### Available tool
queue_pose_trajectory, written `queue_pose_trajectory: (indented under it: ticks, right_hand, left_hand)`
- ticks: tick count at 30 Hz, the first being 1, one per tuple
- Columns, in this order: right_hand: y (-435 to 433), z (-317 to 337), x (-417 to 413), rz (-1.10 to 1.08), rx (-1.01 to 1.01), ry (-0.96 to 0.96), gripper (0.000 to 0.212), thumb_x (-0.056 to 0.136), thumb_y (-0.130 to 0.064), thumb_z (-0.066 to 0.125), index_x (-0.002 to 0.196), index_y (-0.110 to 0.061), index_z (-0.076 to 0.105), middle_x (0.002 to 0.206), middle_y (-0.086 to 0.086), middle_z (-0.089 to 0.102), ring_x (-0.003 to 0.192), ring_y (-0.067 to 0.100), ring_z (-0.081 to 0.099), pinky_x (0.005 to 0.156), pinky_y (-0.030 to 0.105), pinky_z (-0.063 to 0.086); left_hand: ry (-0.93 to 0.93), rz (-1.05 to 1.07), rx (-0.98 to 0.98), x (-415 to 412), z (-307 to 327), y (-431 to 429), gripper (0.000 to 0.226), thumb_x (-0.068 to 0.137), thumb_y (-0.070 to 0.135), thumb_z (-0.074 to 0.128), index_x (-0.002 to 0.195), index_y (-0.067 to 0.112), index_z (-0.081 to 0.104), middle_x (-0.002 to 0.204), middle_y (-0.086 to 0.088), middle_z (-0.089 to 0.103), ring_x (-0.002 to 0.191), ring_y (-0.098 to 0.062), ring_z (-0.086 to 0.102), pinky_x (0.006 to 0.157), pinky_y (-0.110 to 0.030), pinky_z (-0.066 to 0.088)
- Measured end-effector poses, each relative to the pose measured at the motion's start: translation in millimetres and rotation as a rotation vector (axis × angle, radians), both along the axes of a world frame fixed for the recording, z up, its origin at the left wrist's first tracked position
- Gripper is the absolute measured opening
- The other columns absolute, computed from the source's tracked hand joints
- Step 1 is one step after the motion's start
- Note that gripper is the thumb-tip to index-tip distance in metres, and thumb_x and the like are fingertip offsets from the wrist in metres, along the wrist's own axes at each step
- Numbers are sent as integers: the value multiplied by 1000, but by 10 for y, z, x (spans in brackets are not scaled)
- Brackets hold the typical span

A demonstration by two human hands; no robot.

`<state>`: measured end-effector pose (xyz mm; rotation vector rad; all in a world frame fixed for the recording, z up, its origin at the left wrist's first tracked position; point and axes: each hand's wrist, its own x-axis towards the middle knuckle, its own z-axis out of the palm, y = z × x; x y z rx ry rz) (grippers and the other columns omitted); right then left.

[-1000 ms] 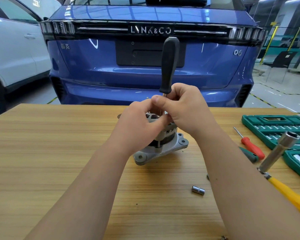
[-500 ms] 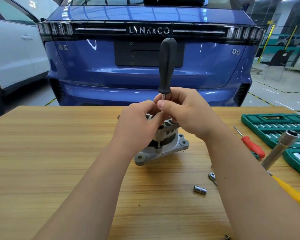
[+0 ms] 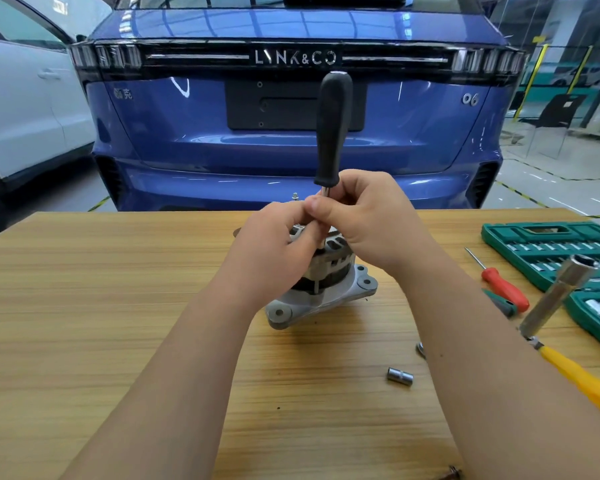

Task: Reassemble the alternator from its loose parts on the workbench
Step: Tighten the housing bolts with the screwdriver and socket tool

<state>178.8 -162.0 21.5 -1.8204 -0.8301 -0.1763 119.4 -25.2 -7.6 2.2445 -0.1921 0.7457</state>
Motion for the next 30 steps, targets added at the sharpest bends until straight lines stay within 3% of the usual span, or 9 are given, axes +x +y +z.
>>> queue_pose_trajectory:
  ticks: [3,7,9,13,16,19,23,27,30]
  right_hand:
    - [32,-23,13,-62,11,19,29,83,-32,75,79,-6,62,58,-11,55,54,2,53,50,16,46]
    - [-97,47,26,92,-89,-3,3,90,-28,66,90,-26,68,76,-12,67,69,2,63,60,13,48]
    - [-71,30,32,56,-47,-27,6,89,-24,67,85,-21,69,69,-11,67,64,-1,61,58,9,45]
    - [23,-11,26,-57,0,13,25,84,-34,73,79,-10,65,59,-12,58,55,-1,54,52,13,47]
    - [-69,42,23,77,-101,3,11,89,-34,66,85,-24,68,74,-10,67,70,4,63,64,19,52]
    - [-53,35,15,59,-80,-53,10,89,-27,67,80,-22,69,73,-8,69,70,7,65,64,21,54]
    - [76,-13,19,-113,-22,-50,30,82,-38,74,65,-22,56,50,-16,53,50,-1,53,47,11,43]
    - [-77,70,36,42,-155,-45,13,88,-37,66,80,-27,66,69,-14,64,63,-1,60,59,15,44]
    - [-66,45,48,34,-76,-43,19,88,-30,69,78,-15,67,59,-12,58,53,-2,52,52,12,42]
  left_hand:
    - [-54,48,-44,0,-3,-39,10,88,31,67,95,24,70,82,14,67,81,-5,61,69,-30,50]
    - [-52,21,-20,-10,16,-22,9,91,25,65,95,24,73,79,12,68,78,-7,61,70,-37,51]
    - [-10,-1,0,-14,22,-6,12,94,27,60,99,26,71,80,11,68,78,-8,60,69,-37,51]
    - [-12,45,2,-8,8,-19,18,87,39,65,97,24,68,82,14,65,82,-4,58,69,-26,48]
    - [-18,35,6,-14,19,-17,14,89,34,66,98,25,71,81,14,68,80,-5,61,72,-34,52]
    - [17,-29,-7,-32,19,26,14,93,28,62,100,26,73,83,8,71,81,-12,65,73,-42,53]
    - [3,-2,-30,-22,-10,36,9,88,36,65,92,30,70,73,19,66,74,-2,60,64,-20,47]
    - [-16,35,-1,-11,-9,25,11,89,34,65,94,28,72,75,16,66,77,-4,60,68,-31,50]
    - [1,-16,22,-23,-20,34,14,95,29,57,96,27,71,77,9,67,76,-11,60,68,-42,51]
